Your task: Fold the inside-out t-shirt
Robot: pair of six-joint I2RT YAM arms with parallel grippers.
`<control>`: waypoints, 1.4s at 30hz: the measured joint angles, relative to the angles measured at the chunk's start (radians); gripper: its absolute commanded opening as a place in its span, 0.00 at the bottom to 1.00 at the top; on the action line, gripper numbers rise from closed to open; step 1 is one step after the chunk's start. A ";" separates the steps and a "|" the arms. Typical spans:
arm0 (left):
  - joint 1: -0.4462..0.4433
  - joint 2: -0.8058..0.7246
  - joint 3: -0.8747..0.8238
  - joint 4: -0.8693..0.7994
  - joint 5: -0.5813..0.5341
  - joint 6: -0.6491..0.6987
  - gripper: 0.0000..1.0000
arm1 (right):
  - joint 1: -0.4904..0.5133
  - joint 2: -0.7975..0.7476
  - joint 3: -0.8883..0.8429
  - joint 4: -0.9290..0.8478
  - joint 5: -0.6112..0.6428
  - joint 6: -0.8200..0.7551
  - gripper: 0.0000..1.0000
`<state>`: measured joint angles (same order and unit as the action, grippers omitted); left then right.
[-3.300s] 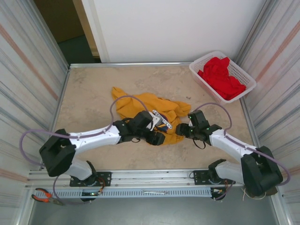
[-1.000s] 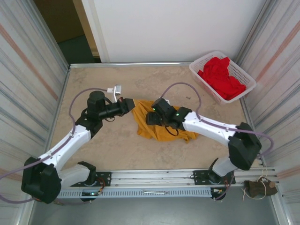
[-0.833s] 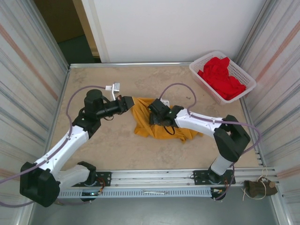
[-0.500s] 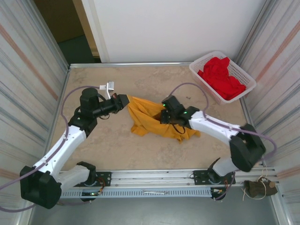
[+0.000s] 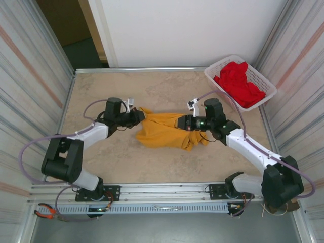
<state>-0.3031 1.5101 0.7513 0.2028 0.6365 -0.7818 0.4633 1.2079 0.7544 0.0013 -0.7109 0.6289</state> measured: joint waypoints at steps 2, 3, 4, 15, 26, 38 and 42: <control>0.007 0.009 0.000 -0.018 -0.022 0.022 0.43 | -0.014 0.004 -0.009 0.027 -0.024 0.018 0.00; 0.011 -0.001 -0.001 -0.033 -0.034 0.034 0.48 | -0.022 0.003 -0.009 0.037 -0.023 0.021 0.00; 0.016 -0.023 -0.001 -0.058 -0.049 0.054 0.53 | -0.031 0.002 -0.009 0.043 -0.021 0.023 0.00; -0.212 -0.341 0.096 -0.206 -0.194 0.205 0.64 | -0.043 -0.012 -0.008 0.027 0.060 0.027 0.00; -0.403 -0.044 0.201 -0.177 -0.228 0.291 0.12 | -0.046 -0.024 -0.008 0.013 0.102 0.045 0.00; -0.563 0.066 0.081 -0.034 -0.229 0.269 0.04 | -0.084 -0.046 0.014 0.023 0.115 0.097 0.01; -0.557 0.084 0.079 -0.042 -0.246 0.266 0.11 | -0.084 -0.066 0.014 0.021 0.112 0.097 0.02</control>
<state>-0.8600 1.5936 0.8307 0.1608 0.3904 -0.5163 0.3790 1.1416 0.7689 0.0227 -0.5991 0.7261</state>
